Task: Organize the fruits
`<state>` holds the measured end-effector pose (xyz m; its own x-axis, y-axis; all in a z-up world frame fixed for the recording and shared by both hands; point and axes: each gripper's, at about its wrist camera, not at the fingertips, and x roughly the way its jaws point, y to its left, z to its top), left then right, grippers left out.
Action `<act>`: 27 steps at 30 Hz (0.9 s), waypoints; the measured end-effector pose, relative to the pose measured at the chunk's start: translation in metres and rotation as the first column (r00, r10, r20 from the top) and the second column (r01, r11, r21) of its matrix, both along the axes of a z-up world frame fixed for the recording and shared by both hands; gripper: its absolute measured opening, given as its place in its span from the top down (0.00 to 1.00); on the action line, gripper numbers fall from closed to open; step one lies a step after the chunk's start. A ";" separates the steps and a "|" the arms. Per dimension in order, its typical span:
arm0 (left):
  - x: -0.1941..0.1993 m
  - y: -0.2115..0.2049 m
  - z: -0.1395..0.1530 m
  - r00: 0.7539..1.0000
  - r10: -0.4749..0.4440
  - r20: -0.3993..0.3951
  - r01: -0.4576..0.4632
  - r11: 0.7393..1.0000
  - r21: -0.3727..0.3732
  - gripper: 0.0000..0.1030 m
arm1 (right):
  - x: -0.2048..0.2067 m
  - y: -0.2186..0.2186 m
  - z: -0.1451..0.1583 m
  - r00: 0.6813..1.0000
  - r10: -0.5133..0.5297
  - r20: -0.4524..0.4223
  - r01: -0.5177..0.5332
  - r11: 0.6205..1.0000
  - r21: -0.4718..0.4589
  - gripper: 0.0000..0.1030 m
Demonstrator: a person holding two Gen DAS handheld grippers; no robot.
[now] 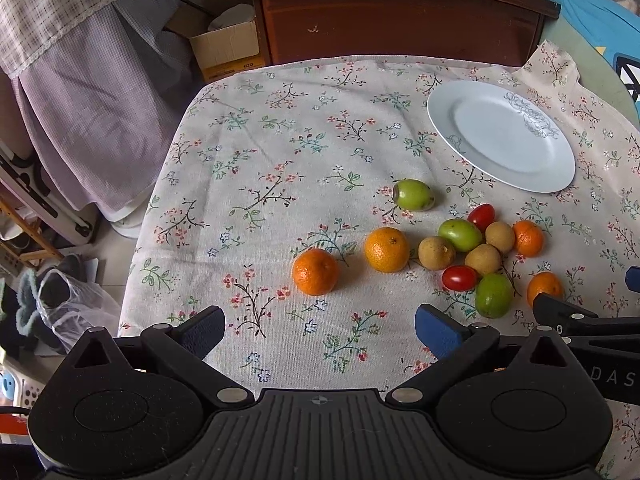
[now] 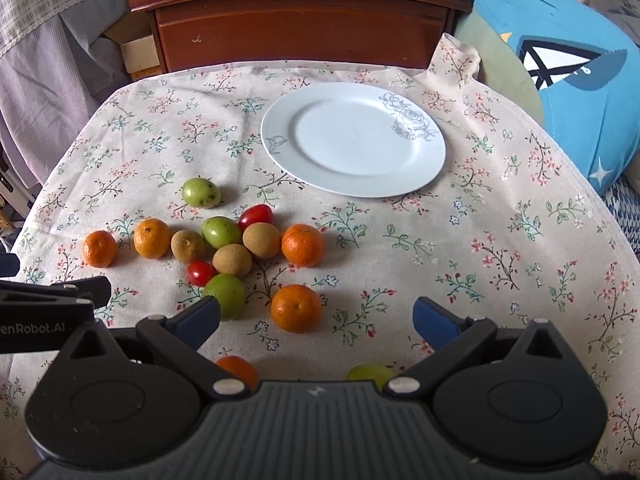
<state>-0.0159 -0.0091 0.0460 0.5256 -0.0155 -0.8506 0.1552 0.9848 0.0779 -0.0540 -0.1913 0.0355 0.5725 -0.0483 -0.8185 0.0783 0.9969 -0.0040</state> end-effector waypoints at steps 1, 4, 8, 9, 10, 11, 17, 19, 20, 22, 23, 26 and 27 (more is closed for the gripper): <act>0.000 0.000 0.000 1.000 -0.002 0.000 0.002 1.000 0.001 0.01 | 0.000 0.000 0.000 1.000 -0.002 0.000 0.002 1.000 -0.002 0.01; -0.002 -0.002 -0.001 1.000 -0.009 -0.001 0.009 1.000 0.011 0.01 | 0.001 -0.001 0.000 1.000 -0.014 -0.001 0.014 1.000 -0.008 0.01; -0.003 -0.004 -0.003 1.000 -0.022 -0.006 0.022 0.999 0.028 0.01 | 0.001 -0.003 -0.001 1.000 -0.024 -0.005 0.024 1.000 -0.009 0.01; -0.004 -0.005 -0.004 1.000 -0.022 -0.007 0.022 0.999 0.031 0.01 | 0.001 -0.002 -0.001 1.000 -0.023 -0.006 0.023 1.000 -0.012 0.01; -0.004 -0.005 -0.004 1.000 -0.022 -0.006 0.023 0.999 0.035 0.01 | 0.002 -0.001 -0.002 1.000 -0.022 -0.006 0.022 1.000 -0.018 0.01; -0.004 -0.005 -0.004 1.000 -0.023 -0.004 0.023 0.999 0.038 0.01 | 0.002 -0.001 -0.002 1.000 -0.021 -0.006 0.020 1.000 -0.020 0.01; -0.004 -0.005 -0.005 1.000 -0.022 -0.003 0.022 0.999 0.040 0.01 | 0.001 -0.001 -0.002 1.000 -0.020 -0.005 0.020 0.999 -0.026 0.01; -0.004 -0.005 -0.005 1.000 -0.022 -0.004 0.022 0.999 0.042 0.01 | 0.001 -0.001 -0.002 1.000 -0.020 -0.006 0.020 0.999 -0.026 0.01; -0.004 -0.005 -0.004 1.000 -0.023 -0.004 0.023 0.999 0.043 0.01 | 0.001 -0.001 -0.002 1.000 -0.020 -0.007 0.020 0.999 -0.026 0.01; -0.004 -0.005 -0.004 1.000 -0.024 -0.002 0.024 0.999 0.044 0.01 | 0.001 -0.001 -0.002 1.000 -0.020 -0.007 0.020 0.999 -0.027 0.01; -0.004 -0.004 -0.004 1.000 -0.025 -0.001 0.025 0.999 0.044 0.01 | 0.001 -0.001 -0.002 1.000 -0.020 -0.007 0.020 0.999 -0.027 0.01; -0.004 -0.004 -0.005 1.000 -0.025 -0.004 0.026 0.999 0.041 0.02 | 0.001 -0.001 -0.003 1.000 -0.019 -0.010 0.019 0.999 -0.025 0.01; -0.004 -0.004 -0.005 1.000 -0.026 -0.004 0.026 0.999 0.042 0.02 | 0.001 -0.001 -0.003 1.000 -0.019 -0.011 0.019 1.000 -0.025 0.02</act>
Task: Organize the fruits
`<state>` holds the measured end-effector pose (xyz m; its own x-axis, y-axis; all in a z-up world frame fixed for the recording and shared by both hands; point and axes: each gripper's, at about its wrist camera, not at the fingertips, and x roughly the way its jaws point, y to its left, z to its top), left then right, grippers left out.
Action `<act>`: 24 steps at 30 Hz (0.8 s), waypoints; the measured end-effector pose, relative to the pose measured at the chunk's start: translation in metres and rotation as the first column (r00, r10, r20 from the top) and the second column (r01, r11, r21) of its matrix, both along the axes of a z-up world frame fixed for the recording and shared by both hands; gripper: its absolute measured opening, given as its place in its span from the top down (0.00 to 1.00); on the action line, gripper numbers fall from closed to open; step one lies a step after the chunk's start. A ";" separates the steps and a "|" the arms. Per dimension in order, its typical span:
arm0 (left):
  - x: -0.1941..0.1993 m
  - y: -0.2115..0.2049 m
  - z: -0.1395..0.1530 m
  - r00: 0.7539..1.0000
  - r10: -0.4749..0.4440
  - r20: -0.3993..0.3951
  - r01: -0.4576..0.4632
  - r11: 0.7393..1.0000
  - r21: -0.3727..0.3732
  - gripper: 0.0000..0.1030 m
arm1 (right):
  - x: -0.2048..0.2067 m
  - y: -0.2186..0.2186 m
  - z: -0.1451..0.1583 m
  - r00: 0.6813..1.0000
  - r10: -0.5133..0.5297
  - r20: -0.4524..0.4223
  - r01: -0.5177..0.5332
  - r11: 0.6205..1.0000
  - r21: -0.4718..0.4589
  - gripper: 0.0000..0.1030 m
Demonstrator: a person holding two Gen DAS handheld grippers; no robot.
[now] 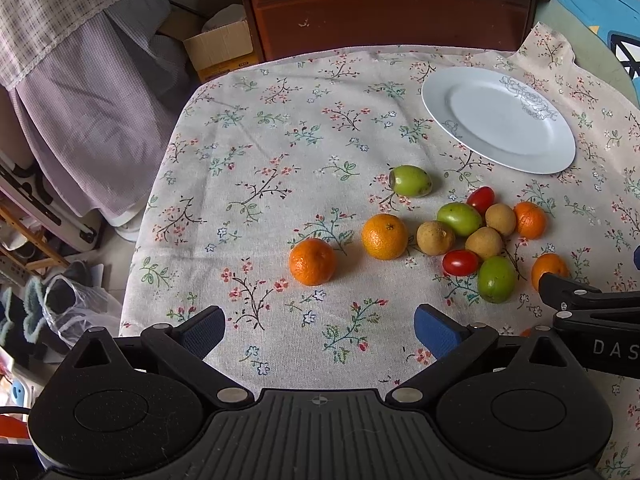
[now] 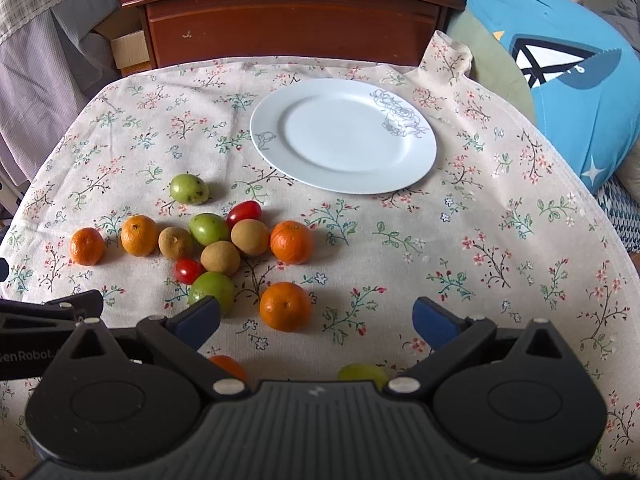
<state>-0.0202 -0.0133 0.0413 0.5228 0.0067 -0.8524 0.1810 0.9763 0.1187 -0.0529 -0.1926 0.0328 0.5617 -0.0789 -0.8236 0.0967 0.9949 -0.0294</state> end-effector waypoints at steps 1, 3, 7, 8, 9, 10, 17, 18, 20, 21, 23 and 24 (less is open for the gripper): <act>0.000 -0.001 0.000 1.000 -0.002 0.003 0.002 1.000 0.003 0.02 | 0.000 0.000 0.000 1.000 0.002 0.000 -0.002 1.000 0.000 0.02; -0.001 -0.001 0.000 1.000 -0.006 0.007 0.006 1.000 0.011 0.02 | 0.000 0.001 0.000 1.000 0.007 0.003 -0.007 1.000 -0.005 0.03; -0.001 0.000 0.001 1.000 -0.010 0.001 0.010 1.000 -0.005 0.02 | 0.000 0.001 0.001 1.000 0.015 0.006 -0.014 1.000 -0.004 0.04; -0.002 0.000 0.002 1.000 -0.014 0.002 0.014 1.000 -0.016 0.02 | 0.000 0.001 0.001 1.000 0.014 0.008 -0.014 1.000 -0.007 0.04; -0.002 0.000 0.003 1.000 -0.022 0.005 0.022 0.999 -0.030 0.02 | 0.000 0.000 0.001 1.000 0.014 0.011 -0.014 1.000 -0.011 0.05; -0.003 0.000 0.004 0.999 -0.031 0.008 0.031 0.999 -0.039 0.02 | -0.001 0.000 0.002 1.000 0.014 0.014 -0.014 1.000 -0.014 0.05; 0.005 0.012 0.007 1.000 -0.012 0.002 0.012 0.998 -0.058 0.01 | -0.005 -0.015 0.009 0.999 0.028 0.040 -0.029 0.999 0.032 0.08; 0.007 0.015 0.008 1.000 -0.005 -0.004 0.005 0.998 -0.069 0.01 | -0.007 -0.019 0.011 0.998 0.032 0.048 -0.034 0.998 0.046 0.09; 0.010 0.022 0.011 1.000 0.007 0.000 -0.007 0.997 -0.081 0.01 | -0.011 -0.028 0.015 0.998 0.024 0.063 -0.029 0.997 0.076 0.09; 0.011 0.024 0.013 1.000 0.003 0.009 -0.002 0.997 -0.077 0.01 | -0.014 -0.032 0.017 0.997 0.020 0.069 -0.026 0.995 0.096 0.09; 0.014 0.026 0.022 0.999 -0.026 0.044 0.029 0.997 -0.067 0.02 | -0.020 -0.039 0.017 0.997 0.015 0.072 -0.024 0.991 0.129 0.13; 0.014 0.027 0.025 0.998 -0.039 0.058 0.042 0.997 -0.067 0.02 | -0.022 -0.041 0.017 0.997 0.019 0.069 -0.029 0.990 0.137 0.16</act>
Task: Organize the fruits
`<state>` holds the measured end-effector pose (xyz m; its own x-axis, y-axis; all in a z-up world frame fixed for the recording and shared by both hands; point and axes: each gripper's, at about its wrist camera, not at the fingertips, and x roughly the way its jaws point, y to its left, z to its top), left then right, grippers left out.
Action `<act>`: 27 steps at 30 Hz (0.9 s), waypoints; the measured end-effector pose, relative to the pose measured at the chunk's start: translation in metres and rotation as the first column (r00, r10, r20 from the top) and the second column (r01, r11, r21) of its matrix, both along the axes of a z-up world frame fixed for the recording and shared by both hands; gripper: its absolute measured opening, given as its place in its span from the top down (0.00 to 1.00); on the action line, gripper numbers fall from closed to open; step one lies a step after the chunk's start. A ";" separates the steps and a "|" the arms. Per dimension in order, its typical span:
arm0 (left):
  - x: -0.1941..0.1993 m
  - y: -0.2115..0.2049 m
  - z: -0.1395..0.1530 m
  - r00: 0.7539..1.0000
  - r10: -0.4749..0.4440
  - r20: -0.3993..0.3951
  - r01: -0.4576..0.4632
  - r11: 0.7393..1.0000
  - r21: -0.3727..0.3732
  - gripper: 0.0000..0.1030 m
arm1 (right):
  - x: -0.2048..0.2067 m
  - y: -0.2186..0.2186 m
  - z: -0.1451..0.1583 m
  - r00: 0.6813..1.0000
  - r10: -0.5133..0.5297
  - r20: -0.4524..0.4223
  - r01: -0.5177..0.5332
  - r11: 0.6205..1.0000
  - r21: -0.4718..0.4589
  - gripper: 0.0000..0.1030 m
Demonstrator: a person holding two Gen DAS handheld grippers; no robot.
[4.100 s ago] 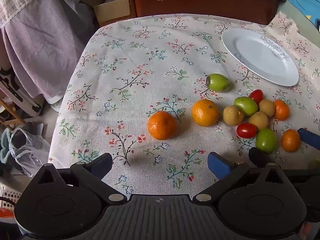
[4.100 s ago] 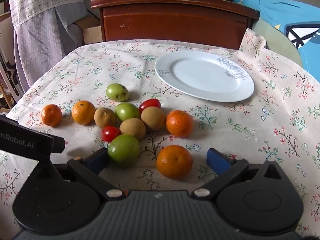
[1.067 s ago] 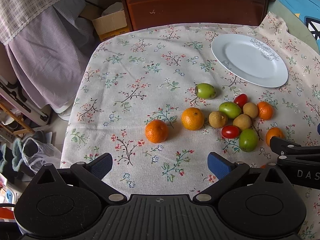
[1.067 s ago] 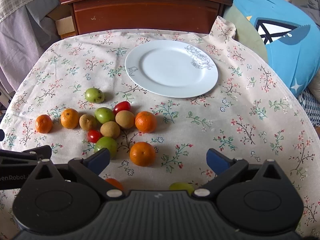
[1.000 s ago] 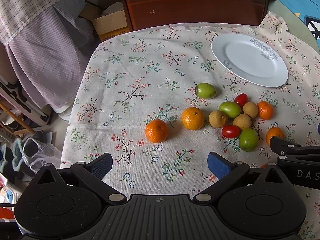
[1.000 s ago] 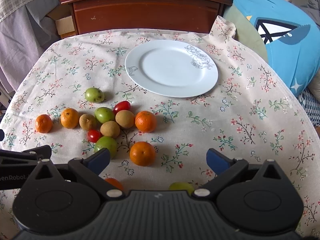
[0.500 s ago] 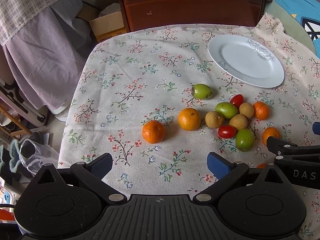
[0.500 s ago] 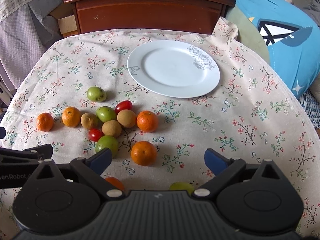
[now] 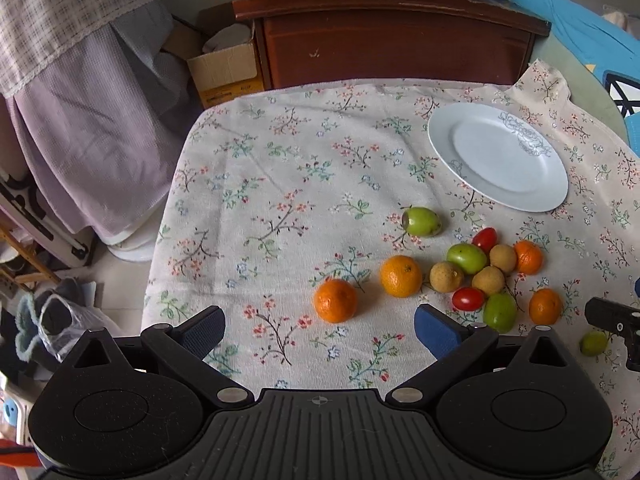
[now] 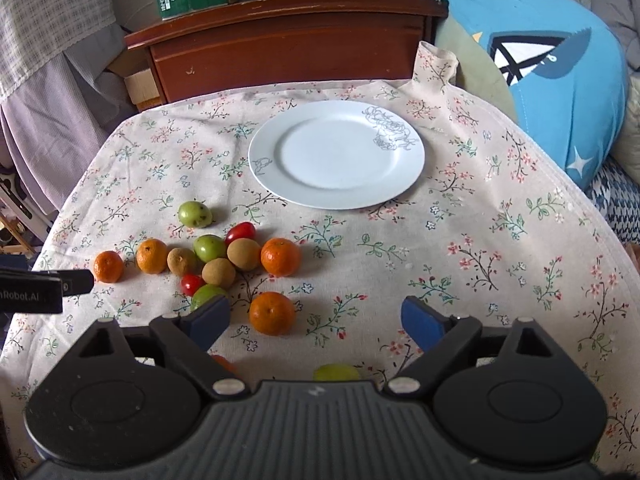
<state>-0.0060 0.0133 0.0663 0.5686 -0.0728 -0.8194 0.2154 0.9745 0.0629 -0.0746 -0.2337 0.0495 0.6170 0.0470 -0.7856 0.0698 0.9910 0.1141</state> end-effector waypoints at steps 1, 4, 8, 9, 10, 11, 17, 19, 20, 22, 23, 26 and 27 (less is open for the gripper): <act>0.001 0.001 0.002 1.000 -0.017 0.010 0.017 1.000 -0.004 0.02 | -0.001 -0.001 -0.002 1.000 0.009 -0.005 -0.009 1.000 0.006 0.17; 0.001 0.008 0.000 0.999 -0.033 0.015 0.033 0.999 -0.026 0.03 | -0.007 0.001 -0.009 0.998 0.050 -0.023 -0.050 0.998 0.031 0.23; -0.001 0.024 -0.008 1.000 -0.020 -0.008 0.019 0.996 -0.084 0.03 | -0.012 0.010 -0.024 0.989 0.132 -0.074 -0.125 0.988 0.089 0.39; -0.002 0.026 -0.010 1.000 -0.024 0.003 0.024 0.997 -0.069 0.03 | -0.014 0.013 -0.025 0.987 0.147 -0.070 -0.140 0.986 0.089 0.39; -0.003 0.027 -0.011 1.000 -0.028 0.014 0.029 0.998 -0.049 0.03 | -0.016 0.018 -0.026 0.983 0.172 -0.060 -0.167 0.983 0.080 0.40; -0.003 0.027 -0.013 0.999 -0.032 0.022 0.033 0.999 -0.035 0.03 | -0.017 0.022 -0.026 0.979 0.193 -0.060 -0.188 0.979 0.081 0.41; 0.003 0.027 -0.025 0.999 -0.036 0.024 0.037 0.999 -0.030 0.03 | -0.017 0.034 -0.033 0.964 0.259 -0.063 -0.250 0.960 0.126 0.44; 0.003 0.023 -0.027 0.998 -0.050 0.035 0.051 0.999 -0.016 0.03 | -0.016 0.037 -0.034 0.961 0.270 -0.067 -0.262 0.959 0.110 0.44; 0.003 0.020 -0.029 0.997 -0.060 0.039 0.061 0.998 -0.003 0.04 | -0.016 0.038 -0.035 0.959 0.275 -0.068 -0.266 0.958 0.110 0.44; 0.006 0.016 -0.032 0.996 -0.075 0.037 0.075 0.997 -0.004 0.07 | -0.015 0.039 -0.036 0.957 0.280 -0.073 -0.271 0.956 0.114 0.44; 0.007 0.015 -0.033 0.996 -0.080 0.034 0.081 0.997 -0.013 0.08 | -0.015 0.040 -0.037 0.956 0.282 -0.075 -0.273 0.955 0.116 0.44; 0.009 0.010 -0.036 0.995 -0.093 0.031 0.093 0.995 -0.024 0.09 | -0.014 0.042 -0.038 0.953 0.293 -0.079 -0.283 0.952 0.115 0.49; 0.010 0.009 -0.038 0.995 -0.099 0.030 0.100 0.995 -0.027 0.11 | -0.014 0.043 -0.039 0.951 0.297 -0.080 -0.287 0.951 0.113 0.51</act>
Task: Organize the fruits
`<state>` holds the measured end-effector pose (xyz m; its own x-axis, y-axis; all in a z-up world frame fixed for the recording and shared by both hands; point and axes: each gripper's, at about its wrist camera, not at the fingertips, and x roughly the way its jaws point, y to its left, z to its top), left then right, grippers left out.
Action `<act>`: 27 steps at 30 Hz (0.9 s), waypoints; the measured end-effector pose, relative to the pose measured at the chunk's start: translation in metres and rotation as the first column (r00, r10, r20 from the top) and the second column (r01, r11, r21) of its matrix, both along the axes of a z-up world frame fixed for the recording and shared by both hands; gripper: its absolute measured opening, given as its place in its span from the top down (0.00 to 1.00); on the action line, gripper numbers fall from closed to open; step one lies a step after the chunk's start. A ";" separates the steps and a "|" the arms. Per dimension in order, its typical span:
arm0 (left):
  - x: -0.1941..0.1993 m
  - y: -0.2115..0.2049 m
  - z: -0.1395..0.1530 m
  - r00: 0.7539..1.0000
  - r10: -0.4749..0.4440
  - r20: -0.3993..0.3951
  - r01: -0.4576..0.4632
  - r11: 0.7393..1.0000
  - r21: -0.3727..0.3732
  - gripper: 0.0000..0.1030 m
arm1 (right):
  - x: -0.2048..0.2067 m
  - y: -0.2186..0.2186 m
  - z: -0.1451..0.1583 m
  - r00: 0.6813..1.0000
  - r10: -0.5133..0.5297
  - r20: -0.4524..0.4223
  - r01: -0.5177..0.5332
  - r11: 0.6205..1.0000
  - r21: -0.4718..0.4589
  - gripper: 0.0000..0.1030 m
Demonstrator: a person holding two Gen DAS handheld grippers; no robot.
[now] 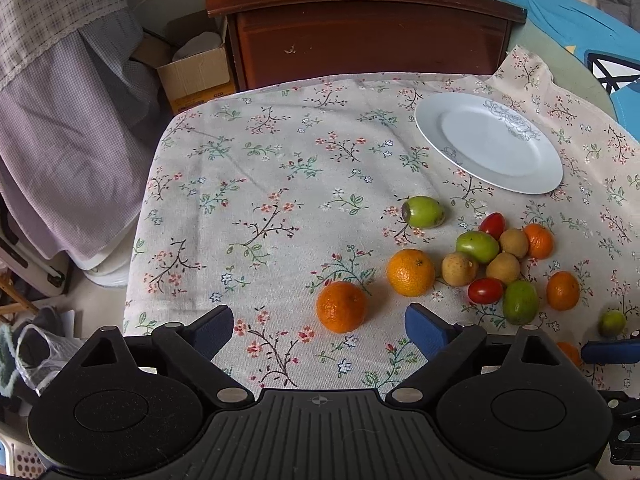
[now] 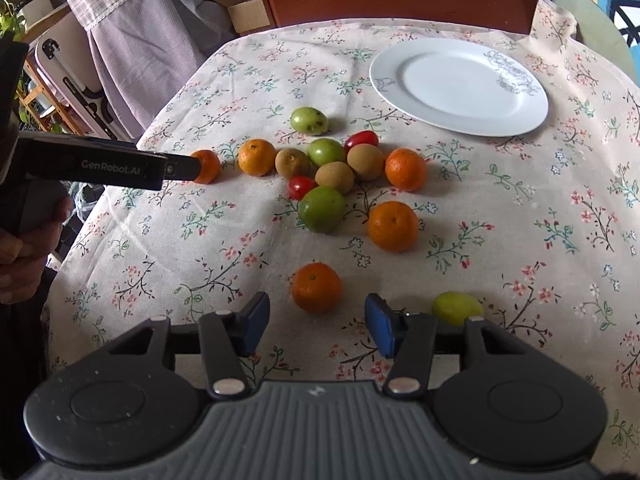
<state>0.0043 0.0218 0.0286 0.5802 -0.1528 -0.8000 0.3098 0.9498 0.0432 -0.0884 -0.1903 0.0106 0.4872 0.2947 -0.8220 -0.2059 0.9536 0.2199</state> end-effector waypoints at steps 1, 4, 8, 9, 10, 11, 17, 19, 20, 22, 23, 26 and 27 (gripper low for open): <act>0.000 -0.001 -0.001 1.000 -0.008 -0.001 0.008 1.000 -0.005 0.12 | 0.000 0.000 0.000 1.000 0.003 -0.002 -0.003 1.000 0.000 0.52; 0.002 -0.003 -0.005 1.000 -0.020 0.000 0.020 0.999 -0.025 0.12 | 0.002 0.002 -0.003 1.000 0.013 -0.012 -0.013 1.000 0.003 0.56; 0.011 -0.003 -0.017 0.998 -0.019 -0.061 0.016 0.999 -0.048 0.11 | 0.002 0.005 -0.005 1.000 0.027 -0.009 -0.027 1.000 -0.012 0.56; 0.012 -0.004 -0.020 0.998 -0.022 -0.063 0.019 0.999 -0.046 0.11 | 0.002 0.006 -0.005 1.000 0.030 -0.007 -0.030 0.999 -0.015 0.56; 0.013 -0.005 -0.021 0.998 -0.021 -0.064 0.018 0.999 -0.040 0.11 | 0.002 0.006 -0.005 1.000 0.031 -0.007 -0.031 0.999 -0.016 0.56; 0.014 -0.006 -0.023 0.998 -0.019 -0.066 0.017 0.999 -0.042 0.12 | 0.002 0.007 -0.005 0.999 0.032 -0.006 -0.032 0.999 -0.018 0.56; 0.017 -0.002 -0.026 0.997 -0.007 -0.083 0.001 0.997 -0.071 0.27 | 0.002 0.008 -0.005 0.999 0.032 -0.002 -0.032 0.999 -0.025 0.64; 0.018 -0.002 -0.027 0.997 -0.010 -0.083 0.005 0.998 -0.068 0.38 | 0.002 0.007 -0.005 1.000 0.031 -0.002 -0.032 0.999 -0.025 0.68; 0.018 -0.003 -0.027 0.997 -0.009 -0.077 0.005 0.998 -0.064 0.43 | 0.002 0.007 -0.005 0.999 0.032 -0.002 -0.032 0.999 -0.024 0.71; 0.017 -0.004 -0.027 0.998 -0.011 -0.066 0.008 0.999 -0.052 0.51 | 0.002 0.007 -0.005 0.999 0.033 -0.003 -0.033 0.999 -0.019 0.76; 0.017 -0.004 -0.028 0.998 -0.013 -0.063 0.010 0.999 -0.047 0.53 | 0.003 0.006 -0.005 1.000 0.031 -0.002 -0.031 0.999 -0.016 0.76; 0.016 -0.005 -0.028 0.999 -0.015 -0.048 0.013 0.999 -0.033 0.63 | 0.003 0.007 -0.005 1.000 0.030 0.002 -0.030 0.999 -0.015 0.76; 0.016 -0.005 -0.027 0.999 -0.013 -0.044 0.012 0.999 -0.031 0.69 | 0.003 0.006 -0.005 1.000 0.028 0.004 -0.028 1.000 -0.013 0.76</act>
